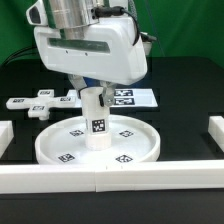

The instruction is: Assemble round table

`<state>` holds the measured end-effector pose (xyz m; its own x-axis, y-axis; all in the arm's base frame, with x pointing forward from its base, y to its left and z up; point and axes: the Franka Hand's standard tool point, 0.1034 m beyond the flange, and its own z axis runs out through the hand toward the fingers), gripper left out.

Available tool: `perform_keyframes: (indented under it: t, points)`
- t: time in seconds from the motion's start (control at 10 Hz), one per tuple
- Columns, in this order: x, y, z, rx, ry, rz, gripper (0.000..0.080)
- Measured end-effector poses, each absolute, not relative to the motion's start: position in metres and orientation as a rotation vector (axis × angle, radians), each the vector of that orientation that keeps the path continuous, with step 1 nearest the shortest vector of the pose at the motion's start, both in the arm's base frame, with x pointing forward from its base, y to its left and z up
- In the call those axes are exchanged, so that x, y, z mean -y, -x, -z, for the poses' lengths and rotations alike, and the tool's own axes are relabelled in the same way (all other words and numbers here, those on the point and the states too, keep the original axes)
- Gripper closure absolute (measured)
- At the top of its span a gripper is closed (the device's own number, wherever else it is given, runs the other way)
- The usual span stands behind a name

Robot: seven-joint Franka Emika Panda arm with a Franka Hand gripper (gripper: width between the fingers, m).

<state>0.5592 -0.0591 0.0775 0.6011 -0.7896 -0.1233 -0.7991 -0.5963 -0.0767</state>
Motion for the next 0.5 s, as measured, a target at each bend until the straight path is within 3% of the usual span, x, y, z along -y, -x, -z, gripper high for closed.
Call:
perform_keyframes:
  t: [0.5]
  points:
    - [0.0553, -0.5601, -0.0770, -1.962, 2.212, -0.187, 0.0392]
